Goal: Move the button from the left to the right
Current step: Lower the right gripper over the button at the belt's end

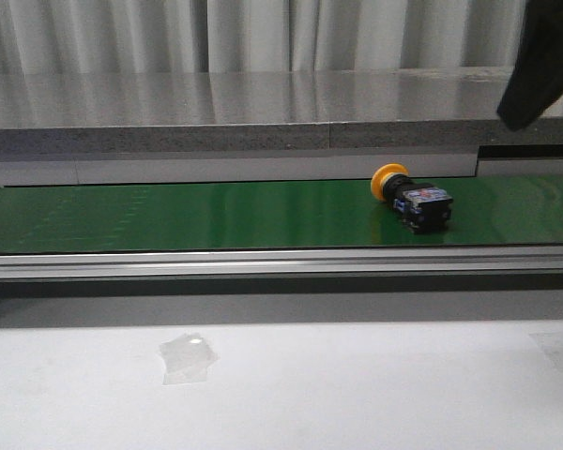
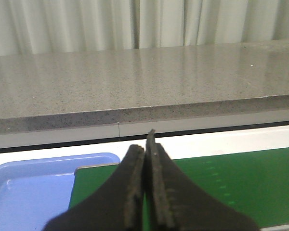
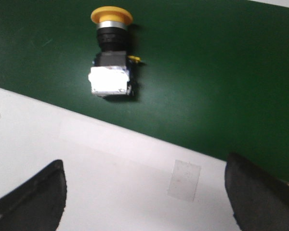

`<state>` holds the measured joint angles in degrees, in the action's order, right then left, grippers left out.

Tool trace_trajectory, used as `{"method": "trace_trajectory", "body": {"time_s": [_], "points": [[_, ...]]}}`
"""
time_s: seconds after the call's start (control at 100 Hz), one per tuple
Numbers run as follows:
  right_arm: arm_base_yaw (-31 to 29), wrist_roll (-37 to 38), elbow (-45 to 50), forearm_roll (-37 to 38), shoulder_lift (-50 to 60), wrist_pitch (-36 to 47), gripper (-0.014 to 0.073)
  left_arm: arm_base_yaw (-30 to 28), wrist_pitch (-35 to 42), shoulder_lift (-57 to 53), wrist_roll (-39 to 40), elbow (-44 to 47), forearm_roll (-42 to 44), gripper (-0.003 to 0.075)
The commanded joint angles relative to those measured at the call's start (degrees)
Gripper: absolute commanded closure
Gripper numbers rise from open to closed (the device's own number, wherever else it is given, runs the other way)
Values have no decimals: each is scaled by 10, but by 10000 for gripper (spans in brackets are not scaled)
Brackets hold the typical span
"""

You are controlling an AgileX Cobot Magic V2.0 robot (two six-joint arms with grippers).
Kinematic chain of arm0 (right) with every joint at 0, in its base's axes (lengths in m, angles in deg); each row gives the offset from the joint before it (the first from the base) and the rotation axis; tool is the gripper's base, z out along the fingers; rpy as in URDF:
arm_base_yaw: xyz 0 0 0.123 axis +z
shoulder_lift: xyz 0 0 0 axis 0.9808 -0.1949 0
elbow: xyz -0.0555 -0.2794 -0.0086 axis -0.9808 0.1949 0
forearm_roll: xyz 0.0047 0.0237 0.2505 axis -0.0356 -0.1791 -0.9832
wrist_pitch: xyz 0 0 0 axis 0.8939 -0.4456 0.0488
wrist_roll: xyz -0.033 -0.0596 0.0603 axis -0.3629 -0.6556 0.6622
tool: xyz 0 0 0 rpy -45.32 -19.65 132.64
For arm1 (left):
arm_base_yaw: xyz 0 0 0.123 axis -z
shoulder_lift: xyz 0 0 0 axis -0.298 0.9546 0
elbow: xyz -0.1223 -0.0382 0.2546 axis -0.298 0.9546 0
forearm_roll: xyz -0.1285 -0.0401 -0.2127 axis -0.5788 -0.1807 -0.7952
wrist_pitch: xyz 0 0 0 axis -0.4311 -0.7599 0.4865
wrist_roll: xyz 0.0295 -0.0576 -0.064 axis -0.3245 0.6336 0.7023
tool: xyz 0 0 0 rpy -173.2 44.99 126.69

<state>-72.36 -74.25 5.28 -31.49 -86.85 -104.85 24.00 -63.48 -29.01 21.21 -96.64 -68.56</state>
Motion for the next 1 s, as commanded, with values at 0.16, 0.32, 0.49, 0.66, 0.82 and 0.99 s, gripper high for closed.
{"method": "trace_trajectory", "body": {"time_s": [0.16,0.32,0.49,0.66,0.82,0.99], "points": [[9,-18,-79,-11,-72,38,-63,4,47,3,1,-15,-5,740],[9,-30,-109,-11,-112,39,-63,4,47,3,1,-15,-5,740],[9,-40,-123,2,-146,47,-63,4,47,3,1,-15,-5,740],[9,-40,-123,48,-176,52,-63,4,47,3,1,-15,-5,740],[9,-40,-123,50,-196,55,-63,4,47,3,1,-15,-5,740],[9,-39,-123,50,-215,50,-38,4,47,3,1,-15,-5,740]]}}
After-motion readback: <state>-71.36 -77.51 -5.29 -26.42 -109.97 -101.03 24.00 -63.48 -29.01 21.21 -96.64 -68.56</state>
